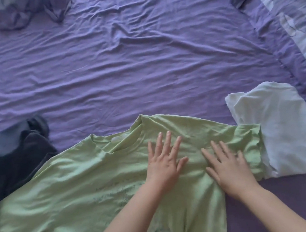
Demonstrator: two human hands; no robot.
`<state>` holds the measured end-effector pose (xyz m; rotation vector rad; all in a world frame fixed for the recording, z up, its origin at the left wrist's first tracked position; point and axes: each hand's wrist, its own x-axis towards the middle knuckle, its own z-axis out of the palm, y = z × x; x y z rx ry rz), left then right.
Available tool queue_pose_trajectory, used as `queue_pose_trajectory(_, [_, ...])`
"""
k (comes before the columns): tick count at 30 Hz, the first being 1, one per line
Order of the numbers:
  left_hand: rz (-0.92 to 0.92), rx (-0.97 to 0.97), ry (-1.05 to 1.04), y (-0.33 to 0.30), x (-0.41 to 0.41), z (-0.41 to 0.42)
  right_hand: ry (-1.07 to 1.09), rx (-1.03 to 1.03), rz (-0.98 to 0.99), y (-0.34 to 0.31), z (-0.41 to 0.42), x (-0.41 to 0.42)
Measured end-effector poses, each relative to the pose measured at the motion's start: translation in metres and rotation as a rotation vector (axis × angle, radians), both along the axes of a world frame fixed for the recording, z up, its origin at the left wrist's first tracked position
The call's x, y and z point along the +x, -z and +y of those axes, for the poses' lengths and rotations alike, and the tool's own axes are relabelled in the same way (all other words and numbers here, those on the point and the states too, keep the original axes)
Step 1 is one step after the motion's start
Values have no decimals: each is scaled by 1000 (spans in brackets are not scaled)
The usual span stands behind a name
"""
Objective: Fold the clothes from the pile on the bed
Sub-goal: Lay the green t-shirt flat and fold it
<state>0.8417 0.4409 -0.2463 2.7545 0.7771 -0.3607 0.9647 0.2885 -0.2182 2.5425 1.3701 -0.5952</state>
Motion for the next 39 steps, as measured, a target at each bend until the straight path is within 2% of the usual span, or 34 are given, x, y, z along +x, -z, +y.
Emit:
queue_pose_trajectory(2, [42, 43, -34, -1, -38, 24, 45, 57, 4, -4, 12, -9])
queue_pose_trajectory(4, [90, 89, -93, -5, -72, 54, -14, 208, 1, -10, 39, -22])
queue_pose_trajectory(8, [161, 144, -250, -14, -117, 114, -205, 259, 136, -8, 111, -49])
queue_pose_trajectory(12, [135, 99, -418, -16, -133, 165, -195, 308, 116, 7, 180, -49])
queue_pose_trajectory(15, [58, 151, -515, -15, -134, 191, -87, 246, 10, 15, 212, -35])
queue_pose_trajectory(18, [-42, 232, -511, -20, -128, 208, 5, 241, -148, 16, 225, -22])
queue_pose_trajectory(19, [-71, 259, -525, -22, -125, 214, 54, 269, -131, 15, 227, -18])
queue_pose_trajectory(22, [-144, 276, -648, -27, -118, 232, 335, 427, 81, 12, 233, -13])
queue_pose_trajectory(24, [-152, 244, -710, -25, -116, 234, 360, 498, 145, 12, 233, -17])
queue_pose_trajectory(28, [-73, 237, -649, -12, -119, 196, 186, 560, 207, 15, 206, -55])
queue_pose_trajectory(34, [51, -4, -407, 2, -150, 64, -188, 268, 122, 21, 117, -139])
queue_pose_trajectory(39, [144, -32, -371, -5, -195, -37, -221, 155, 124, 14, 37, -183])
